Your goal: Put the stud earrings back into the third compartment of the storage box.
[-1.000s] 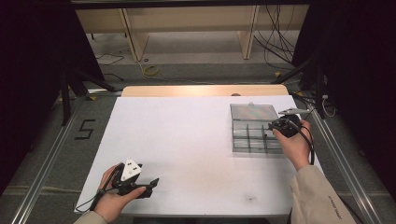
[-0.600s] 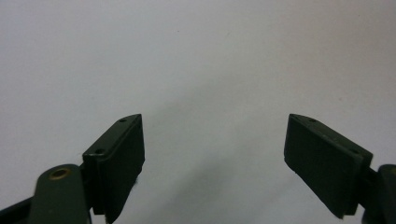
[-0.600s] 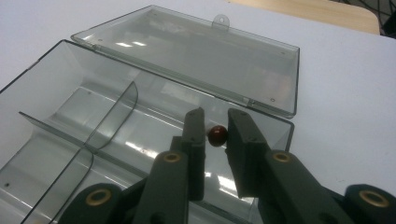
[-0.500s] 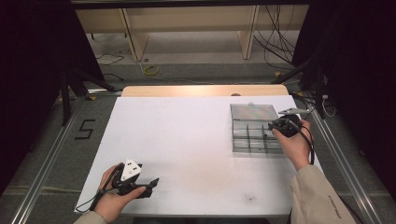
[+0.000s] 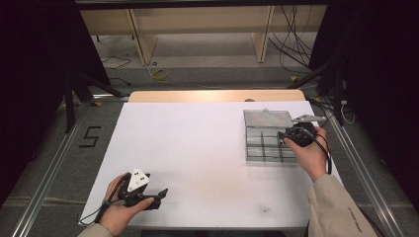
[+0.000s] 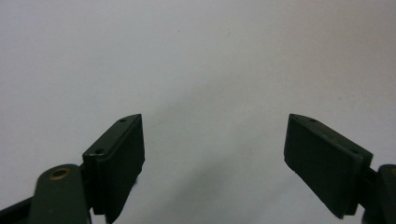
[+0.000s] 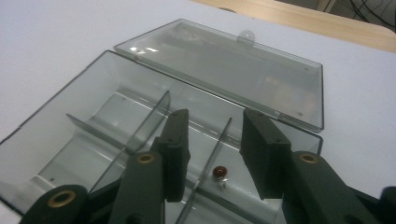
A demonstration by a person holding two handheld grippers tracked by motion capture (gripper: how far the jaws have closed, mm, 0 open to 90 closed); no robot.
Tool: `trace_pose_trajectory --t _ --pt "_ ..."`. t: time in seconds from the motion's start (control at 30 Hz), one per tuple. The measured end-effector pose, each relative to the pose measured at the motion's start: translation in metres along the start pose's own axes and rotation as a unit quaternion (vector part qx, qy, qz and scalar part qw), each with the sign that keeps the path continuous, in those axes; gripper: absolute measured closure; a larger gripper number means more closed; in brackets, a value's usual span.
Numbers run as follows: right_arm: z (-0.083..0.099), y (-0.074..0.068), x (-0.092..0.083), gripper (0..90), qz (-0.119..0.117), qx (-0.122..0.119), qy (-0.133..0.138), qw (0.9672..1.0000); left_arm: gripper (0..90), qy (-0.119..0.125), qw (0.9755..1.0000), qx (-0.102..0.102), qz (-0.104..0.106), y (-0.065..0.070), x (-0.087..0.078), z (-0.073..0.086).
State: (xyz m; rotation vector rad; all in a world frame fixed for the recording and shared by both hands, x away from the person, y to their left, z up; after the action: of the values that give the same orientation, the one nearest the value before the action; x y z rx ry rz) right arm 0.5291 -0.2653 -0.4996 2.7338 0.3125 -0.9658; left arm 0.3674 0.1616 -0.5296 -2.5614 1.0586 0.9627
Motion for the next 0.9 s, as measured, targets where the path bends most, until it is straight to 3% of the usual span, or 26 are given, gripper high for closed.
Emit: trace_pose_trajectory --t 0.47,0.67,0.9 --pt "-0.002 -0.032 -0.028 49.8 -0.058 -0.023 0.037 0.9974 19.9 -0.001 1.0 0.0 -0.001 -0.001 0.0 0.0" --pt "-0.003 -0.055 -0.041 46.2 -0.089 -0.04 0.055 0.9937 19.9 0.0 1.0 -0.001 -0.002 -0.001 -0.001 0.001" --pt "0.011 -0.078 -0.053 41.7 -0.124 -0.056 0.058 0.989 19.8 -0.002 1.0 0.0 -0.004 -0.002 0.0 0.001"
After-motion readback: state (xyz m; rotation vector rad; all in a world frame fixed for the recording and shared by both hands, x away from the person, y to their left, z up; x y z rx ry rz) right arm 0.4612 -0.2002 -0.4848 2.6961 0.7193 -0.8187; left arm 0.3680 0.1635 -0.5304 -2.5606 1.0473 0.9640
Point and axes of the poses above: each handheld gripper's, and its own axes: x roughly forward along the jaws, z roughly out of its underside, y roughly to its right, the point moved 10 cm from there along x, roughly forward along the jaws, and after that the axes turned 10 degrees about z, right-handed, at the moved point
